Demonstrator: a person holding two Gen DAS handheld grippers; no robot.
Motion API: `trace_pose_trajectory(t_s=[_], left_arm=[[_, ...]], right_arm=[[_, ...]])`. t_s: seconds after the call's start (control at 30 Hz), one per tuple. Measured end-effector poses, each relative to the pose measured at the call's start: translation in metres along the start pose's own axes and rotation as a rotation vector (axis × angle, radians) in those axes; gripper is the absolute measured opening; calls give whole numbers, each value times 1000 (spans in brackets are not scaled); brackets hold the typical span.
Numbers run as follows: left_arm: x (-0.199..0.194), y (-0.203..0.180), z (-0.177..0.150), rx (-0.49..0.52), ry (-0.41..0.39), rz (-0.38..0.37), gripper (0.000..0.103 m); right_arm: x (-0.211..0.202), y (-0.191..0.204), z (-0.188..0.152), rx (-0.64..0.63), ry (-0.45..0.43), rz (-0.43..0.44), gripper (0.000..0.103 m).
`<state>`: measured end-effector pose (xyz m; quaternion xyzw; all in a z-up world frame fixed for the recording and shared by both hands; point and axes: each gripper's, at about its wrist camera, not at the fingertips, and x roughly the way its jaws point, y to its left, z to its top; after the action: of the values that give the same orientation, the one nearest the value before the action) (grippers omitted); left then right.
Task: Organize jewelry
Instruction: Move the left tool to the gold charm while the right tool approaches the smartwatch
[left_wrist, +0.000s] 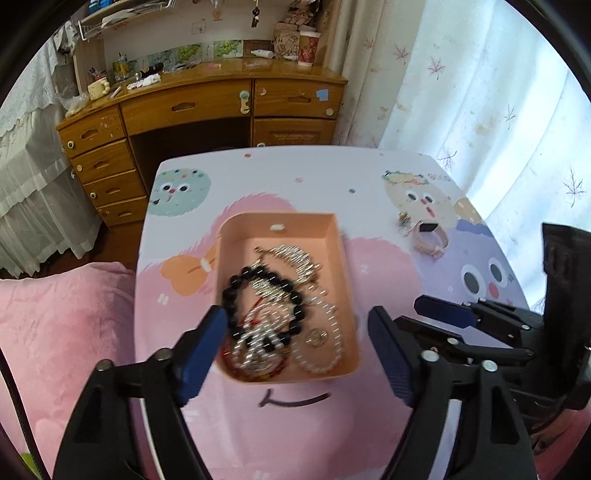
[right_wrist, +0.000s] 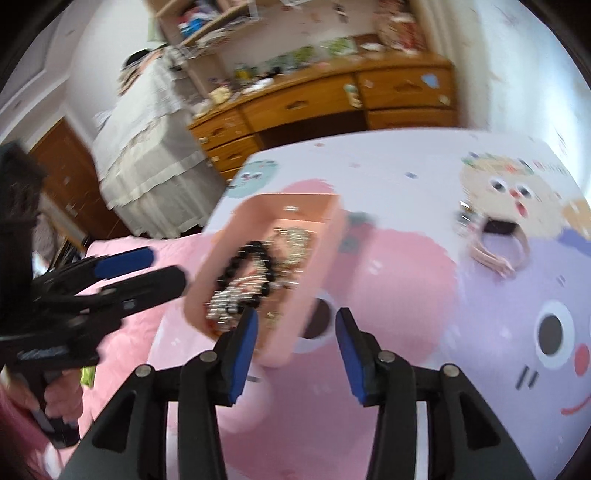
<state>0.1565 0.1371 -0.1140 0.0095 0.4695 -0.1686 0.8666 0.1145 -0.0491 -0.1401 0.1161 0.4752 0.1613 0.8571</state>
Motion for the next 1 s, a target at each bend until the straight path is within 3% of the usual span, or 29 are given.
trace_pose_trajectory(t_s=[0.13, 0.23, 0.43, 0.57, 0.73, 1.0], left_arm=[[8, -29, 14, -4, 23, -21, 85], [20, -46, 28, -30, 62, -37, 86], [68, -82, 61, -82, 250, -43, 86], [102, -101, 82, -127, 321, -30, 86], [133, -115, 103, -189, 321, -62, 86], [178, -134, 114, -145, 293, -47, 86]], right_arm=[[-8, -29, 3, 29, 4, -56, 62], [-16, -51, 8, 40, -3, -75, 68], [-28, -93, 24, 74, -27, -79, 70], [-31, -125, 33, 87, -37, -97, 70], [-23, -161, 36, 160, -49, -87, 70], [-4, -196, 33, 266, -84, -41, 66]])
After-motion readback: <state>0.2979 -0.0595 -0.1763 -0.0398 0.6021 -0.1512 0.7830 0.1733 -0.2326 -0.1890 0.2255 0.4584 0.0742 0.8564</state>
